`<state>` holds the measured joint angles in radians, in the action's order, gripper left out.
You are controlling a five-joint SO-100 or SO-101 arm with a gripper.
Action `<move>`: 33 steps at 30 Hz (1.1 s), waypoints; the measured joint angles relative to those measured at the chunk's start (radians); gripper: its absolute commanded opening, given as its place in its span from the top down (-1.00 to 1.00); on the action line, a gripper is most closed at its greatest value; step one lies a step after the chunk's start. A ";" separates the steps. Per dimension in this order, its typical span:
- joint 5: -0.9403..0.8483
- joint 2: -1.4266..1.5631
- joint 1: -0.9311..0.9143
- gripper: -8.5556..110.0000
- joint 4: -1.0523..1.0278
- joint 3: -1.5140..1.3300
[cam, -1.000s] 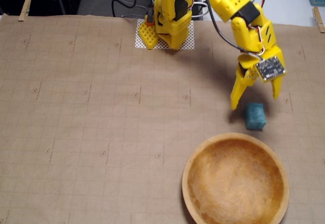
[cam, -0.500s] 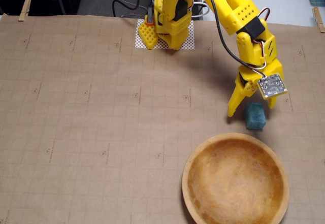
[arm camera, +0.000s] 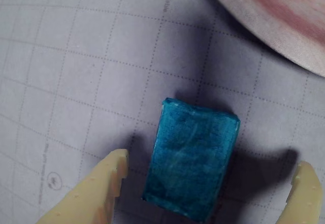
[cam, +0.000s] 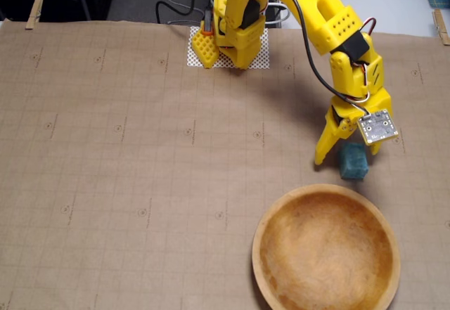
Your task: Grasp a blue block and put it in the bowl.
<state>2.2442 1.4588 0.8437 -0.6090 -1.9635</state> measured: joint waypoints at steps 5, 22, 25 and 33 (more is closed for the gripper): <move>0.000 -0.083 0.000 0.17 0.000 0.072; -0.008 -0.135 0.017 0.17 0.002 0.084; -0.009 -0.133 0.026 0.17 0.006 0.074; -0.009 -0.117 0.028 0.17 0.015 0.044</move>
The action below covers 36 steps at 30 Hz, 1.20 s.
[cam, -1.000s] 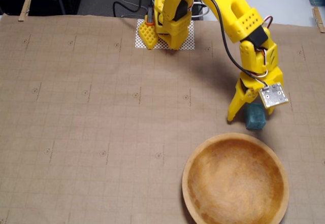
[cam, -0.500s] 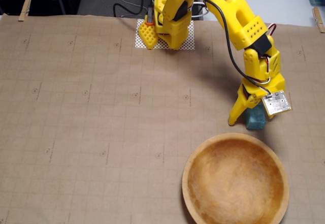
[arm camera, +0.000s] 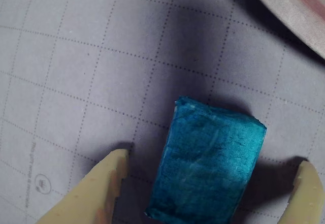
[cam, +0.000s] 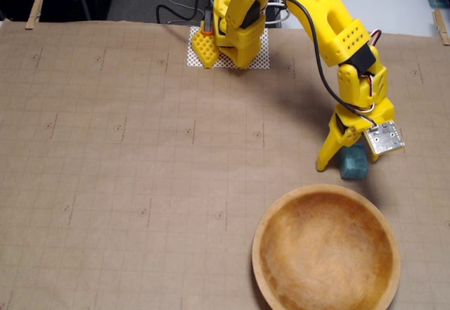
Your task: Grasp a blue block and put it in the bowl.
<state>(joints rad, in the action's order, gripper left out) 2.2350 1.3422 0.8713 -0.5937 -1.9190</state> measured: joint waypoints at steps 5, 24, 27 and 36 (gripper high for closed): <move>0.000 0.002 0.005 0.18 0.000 -0.003; 0.000 0.018 0.000 0.54 -0.015 -0.012; 0.000 0.018 0.000 0.64 -0.009 -0.012; 0.000 0.018 0.002 0.76 -0.002 -0.012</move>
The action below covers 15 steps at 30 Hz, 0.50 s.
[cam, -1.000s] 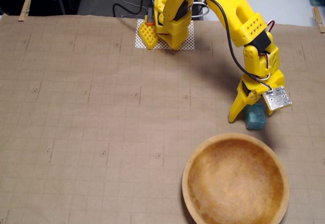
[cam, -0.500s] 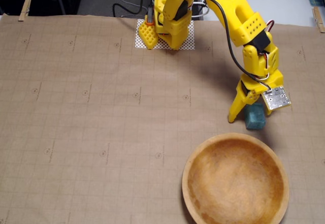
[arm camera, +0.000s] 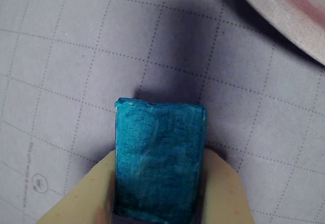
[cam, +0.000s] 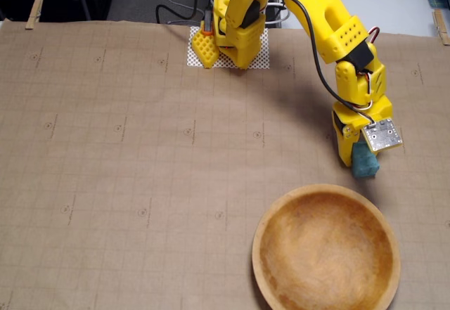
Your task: Grasp a blue block and put it in the bowl.
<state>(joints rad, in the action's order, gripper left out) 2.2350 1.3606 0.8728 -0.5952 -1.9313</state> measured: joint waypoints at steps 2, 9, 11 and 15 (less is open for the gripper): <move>0.000 0.000 0.000 0.78 0.000 0.000; 0.000 0.000 0.000 0.89 0.000 -0.002; 0.000 0.000 0.000 0.91 0.000 -0.002; 0.000 0.000 0.000 0.91 0.000 -0.002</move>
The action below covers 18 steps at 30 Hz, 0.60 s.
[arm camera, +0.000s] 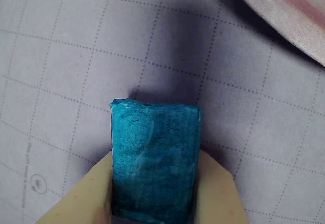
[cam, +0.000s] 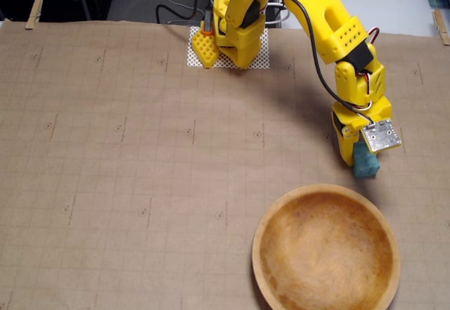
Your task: Grasp a blue block and put it in the bowl.
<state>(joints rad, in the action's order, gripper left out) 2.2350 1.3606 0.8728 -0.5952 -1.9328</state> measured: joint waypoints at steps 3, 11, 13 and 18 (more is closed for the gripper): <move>0.000 0.028 0.006 0.91 -0.011 -0.015; 0.006 0.229 0.006 0.91 -0.014 -0.132; 0.006 0.282 0.006 0.91 -0.014 -0.150; -0.055 0.443 0.006 0.91 -0.014 -0.184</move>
<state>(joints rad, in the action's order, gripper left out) 2.1798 1.8040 0.8790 -0.6090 -2.1169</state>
